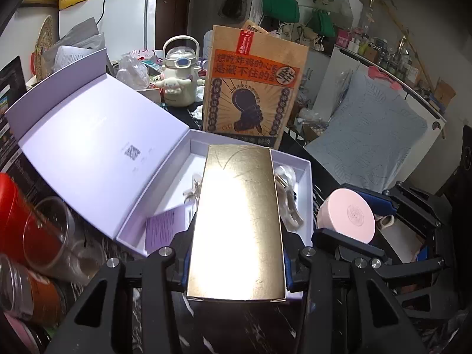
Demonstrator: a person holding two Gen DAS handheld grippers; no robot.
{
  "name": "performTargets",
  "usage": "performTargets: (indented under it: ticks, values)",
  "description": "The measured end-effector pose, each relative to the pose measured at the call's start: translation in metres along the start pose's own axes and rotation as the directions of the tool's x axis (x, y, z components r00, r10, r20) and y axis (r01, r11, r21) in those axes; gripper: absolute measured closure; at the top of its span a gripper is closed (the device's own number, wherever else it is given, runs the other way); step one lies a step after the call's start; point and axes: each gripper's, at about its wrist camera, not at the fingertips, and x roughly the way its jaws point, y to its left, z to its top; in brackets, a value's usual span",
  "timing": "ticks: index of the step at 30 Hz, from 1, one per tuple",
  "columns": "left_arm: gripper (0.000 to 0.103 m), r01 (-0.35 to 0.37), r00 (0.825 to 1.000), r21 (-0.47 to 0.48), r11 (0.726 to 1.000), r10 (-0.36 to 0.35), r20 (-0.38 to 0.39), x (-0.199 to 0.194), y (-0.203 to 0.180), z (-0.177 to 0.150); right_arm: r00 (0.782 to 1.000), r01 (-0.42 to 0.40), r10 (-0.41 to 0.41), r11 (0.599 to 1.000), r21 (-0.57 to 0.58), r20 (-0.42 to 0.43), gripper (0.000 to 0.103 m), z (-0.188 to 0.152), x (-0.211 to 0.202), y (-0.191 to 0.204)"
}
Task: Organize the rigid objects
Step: 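Carry the pink compact and gold box with both tools toward the lavender box, then lower the pink compact and gold box with both tools into the lavender box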
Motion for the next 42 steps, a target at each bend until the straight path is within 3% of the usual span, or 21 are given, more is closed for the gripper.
performTargets:
  ticks: [17,28,36,42]
  values:
    - [0.06,-0.055,0.998,-0.022,0.998,0.056,0.024,0.046,0.03,0.033,0.997,0.072,-0.072,0.997,0.001,-0.035,0.053,0.027,0.045,-0.012]
    - [0.06,-0.124,0.992,-0.078,0.989,0.126,0.016,0.07,0.05,0.044,0.981,0.194,-0.194,0.981,0.014,0.0,0.053,0.051,0.072,-0.016]
    - [0.06,-0.107,0.994,-0.087,0.99,0.107,-0.014,0.085,0.052,0.044,0.984,0.173,-0.172,0.984,0.035,-0.039,0.053,0.053,0.094,-0.027]
    - [0.06,-0.125,0.992,-0.037,0.991,0.124,-0.035,0.101,0.044,0.043,0.986,0.151,-0.145,0.986,0.076,-0.077,0.053,0.035,0.106,-0.037]
